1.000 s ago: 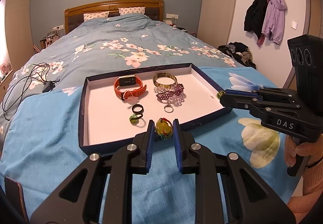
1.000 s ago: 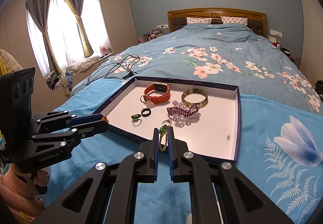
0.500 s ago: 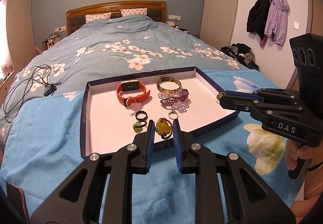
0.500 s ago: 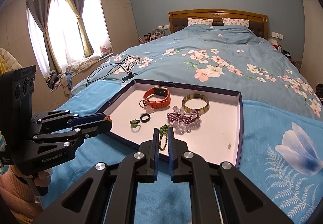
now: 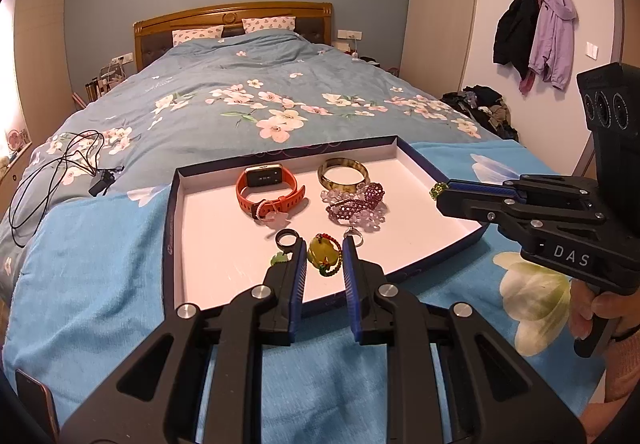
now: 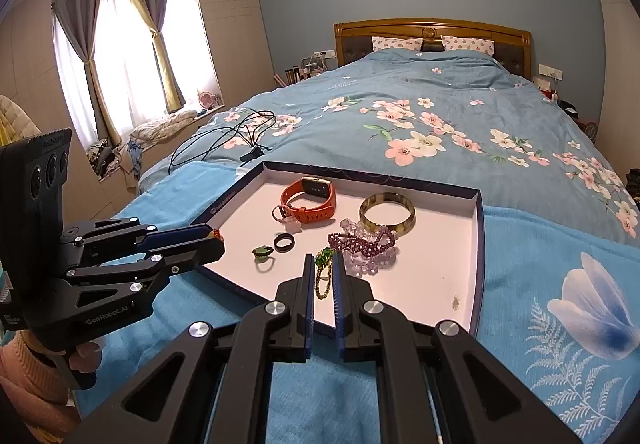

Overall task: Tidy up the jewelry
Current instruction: 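Grasp yellow stone ring with left tool while right tool carries beaded ring boxward, then carry yellow ring into box with left tool while right tool lowers beaded ring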

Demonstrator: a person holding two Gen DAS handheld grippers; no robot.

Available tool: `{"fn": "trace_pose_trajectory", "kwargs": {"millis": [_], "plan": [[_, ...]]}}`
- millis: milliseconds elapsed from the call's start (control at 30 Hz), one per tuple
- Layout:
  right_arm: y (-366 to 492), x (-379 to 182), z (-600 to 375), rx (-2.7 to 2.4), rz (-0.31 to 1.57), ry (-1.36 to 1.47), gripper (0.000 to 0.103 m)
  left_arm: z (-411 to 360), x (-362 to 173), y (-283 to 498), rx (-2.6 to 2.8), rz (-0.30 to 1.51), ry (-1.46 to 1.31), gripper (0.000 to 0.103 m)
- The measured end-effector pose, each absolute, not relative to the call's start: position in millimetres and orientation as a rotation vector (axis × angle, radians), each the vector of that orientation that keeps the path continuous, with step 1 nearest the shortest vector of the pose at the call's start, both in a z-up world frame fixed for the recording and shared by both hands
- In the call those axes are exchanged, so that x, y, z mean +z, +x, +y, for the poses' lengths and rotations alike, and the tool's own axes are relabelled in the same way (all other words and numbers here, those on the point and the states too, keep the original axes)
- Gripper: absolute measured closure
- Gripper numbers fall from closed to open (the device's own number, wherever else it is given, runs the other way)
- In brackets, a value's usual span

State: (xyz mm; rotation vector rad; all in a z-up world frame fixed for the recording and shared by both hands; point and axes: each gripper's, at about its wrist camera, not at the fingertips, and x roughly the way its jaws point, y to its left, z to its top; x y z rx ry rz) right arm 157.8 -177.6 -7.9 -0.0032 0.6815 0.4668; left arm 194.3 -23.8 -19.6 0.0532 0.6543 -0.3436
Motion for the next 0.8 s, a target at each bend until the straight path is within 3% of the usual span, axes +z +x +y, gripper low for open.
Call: {"fn": "trace_pose_trajectory", "kwargs": {"millis": [800], "plan": [[176,-16,-174,0.46,0.702,-0.013,0.096,-27,-27,214,-0.316,0.665,0.07,0.085]]}}
